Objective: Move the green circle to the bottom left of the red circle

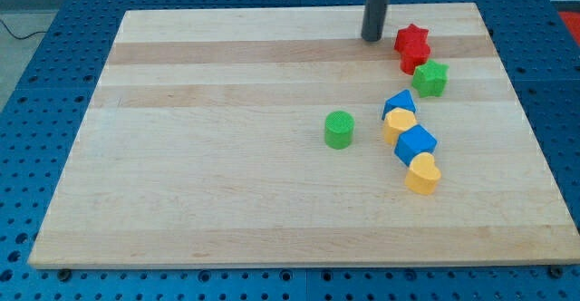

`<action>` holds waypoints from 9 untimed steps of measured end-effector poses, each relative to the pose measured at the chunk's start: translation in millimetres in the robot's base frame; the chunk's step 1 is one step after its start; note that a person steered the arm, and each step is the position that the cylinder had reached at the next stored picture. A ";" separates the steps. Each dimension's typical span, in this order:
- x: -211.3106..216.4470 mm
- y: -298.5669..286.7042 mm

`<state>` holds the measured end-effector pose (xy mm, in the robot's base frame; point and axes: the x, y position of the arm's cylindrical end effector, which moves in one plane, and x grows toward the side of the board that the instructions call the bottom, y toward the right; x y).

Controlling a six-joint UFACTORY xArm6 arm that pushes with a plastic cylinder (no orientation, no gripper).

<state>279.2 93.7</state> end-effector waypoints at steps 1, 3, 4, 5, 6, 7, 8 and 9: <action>44.7 -48.0; 151.2 -129.4; 195.7 -138.7; 218.5 -122.0; 218.5 -89.0; 217.6 -70.6; 219.8 -67.8; 197.8 -67.8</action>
<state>477.0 25.9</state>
